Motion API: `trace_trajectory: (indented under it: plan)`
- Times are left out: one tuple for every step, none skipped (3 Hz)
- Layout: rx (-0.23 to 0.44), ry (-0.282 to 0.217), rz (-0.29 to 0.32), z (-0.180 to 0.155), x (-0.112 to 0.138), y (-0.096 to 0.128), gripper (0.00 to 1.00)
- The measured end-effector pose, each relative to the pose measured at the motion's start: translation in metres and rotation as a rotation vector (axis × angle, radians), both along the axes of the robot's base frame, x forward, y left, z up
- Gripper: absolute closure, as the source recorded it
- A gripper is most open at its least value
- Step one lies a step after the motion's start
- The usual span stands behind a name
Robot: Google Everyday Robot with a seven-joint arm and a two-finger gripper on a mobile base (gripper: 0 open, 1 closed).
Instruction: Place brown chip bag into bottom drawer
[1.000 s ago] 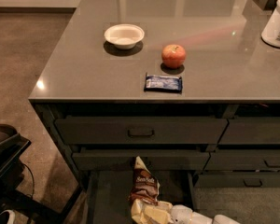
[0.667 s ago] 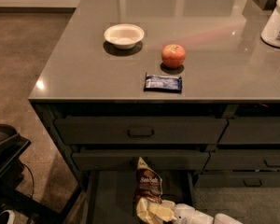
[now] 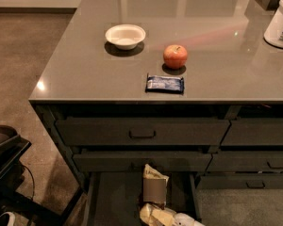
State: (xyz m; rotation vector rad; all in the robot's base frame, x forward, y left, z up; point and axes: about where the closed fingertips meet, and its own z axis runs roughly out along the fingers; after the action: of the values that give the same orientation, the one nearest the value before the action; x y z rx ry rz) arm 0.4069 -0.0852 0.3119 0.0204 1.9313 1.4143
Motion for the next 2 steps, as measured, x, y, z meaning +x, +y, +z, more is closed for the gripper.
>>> trace_trajectory:
  plan:
    - [0.026,0.056,-0.054,-0.034,0.004,0.005,1.0]
    - [0.025,0.108,-0.089,-0.058,0.012,0.01,1.0]
